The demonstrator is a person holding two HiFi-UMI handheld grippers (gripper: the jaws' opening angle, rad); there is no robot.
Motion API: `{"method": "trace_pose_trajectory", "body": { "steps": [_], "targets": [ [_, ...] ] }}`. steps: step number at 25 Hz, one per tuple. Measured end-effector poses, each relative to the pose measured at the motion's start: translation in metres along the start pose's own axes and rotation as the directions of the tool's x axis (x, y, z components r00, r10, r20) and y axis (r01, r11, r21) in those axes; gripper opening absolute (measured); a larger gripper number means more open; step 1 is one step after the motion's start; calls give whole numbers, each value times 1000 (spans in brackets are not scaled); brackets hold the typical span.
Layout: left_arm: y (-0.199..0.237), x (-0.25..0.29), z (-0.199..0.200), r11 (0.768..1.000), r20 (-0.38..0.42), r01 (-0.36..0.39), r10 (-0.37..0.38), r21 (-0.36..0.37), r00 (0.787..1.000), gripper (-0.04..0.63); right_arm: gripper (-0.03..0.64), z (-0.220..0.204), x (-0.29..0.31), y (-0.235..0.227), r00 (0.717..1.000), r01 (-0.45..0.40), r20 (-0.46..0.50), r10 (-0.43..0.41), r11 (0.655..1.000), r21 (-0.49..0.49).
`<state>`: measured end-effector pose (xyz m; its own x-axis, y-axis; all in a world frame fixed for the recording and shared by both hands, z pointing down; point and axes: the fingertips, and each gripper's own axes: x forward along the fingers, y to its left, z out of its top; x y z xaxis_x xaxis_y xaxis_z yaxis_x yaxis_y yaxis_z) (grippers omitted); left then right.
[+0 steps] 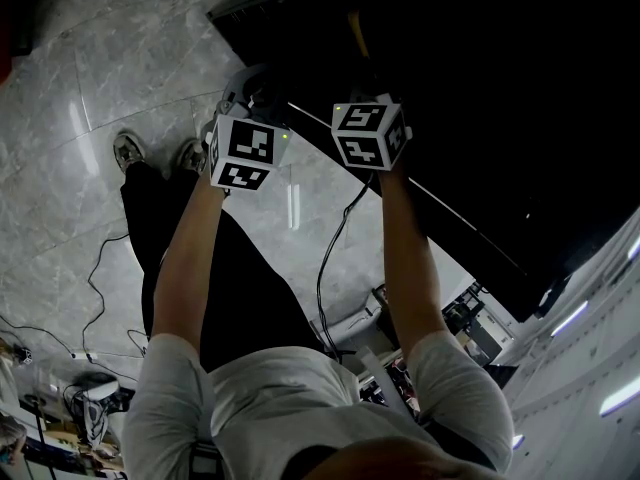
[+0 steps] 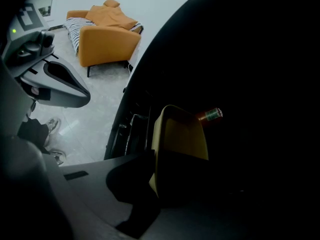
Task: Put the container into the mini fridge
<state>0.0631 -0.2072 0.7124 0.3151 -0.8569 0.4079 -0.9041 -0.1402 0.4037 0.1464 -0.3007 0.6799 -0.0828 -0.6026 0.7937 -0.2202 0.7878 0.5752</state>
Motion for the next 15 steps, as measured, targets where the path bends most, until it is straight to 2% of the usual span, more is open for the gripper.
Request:
{"method": "trace_pose_trajectory", "body": {
  "steps": [8,15],
  "targets": [
    [4,-1,-4,1000,-8,-3,3,4,1000,11,54,-4,4,-2,1000,-2,-12,2,999,38],
    [8,-6,-8,1000,-18,-7,8,3,1000,12,54,-5,7,-5,1000,16,-25,-16,1000,-6]
  ]
}}
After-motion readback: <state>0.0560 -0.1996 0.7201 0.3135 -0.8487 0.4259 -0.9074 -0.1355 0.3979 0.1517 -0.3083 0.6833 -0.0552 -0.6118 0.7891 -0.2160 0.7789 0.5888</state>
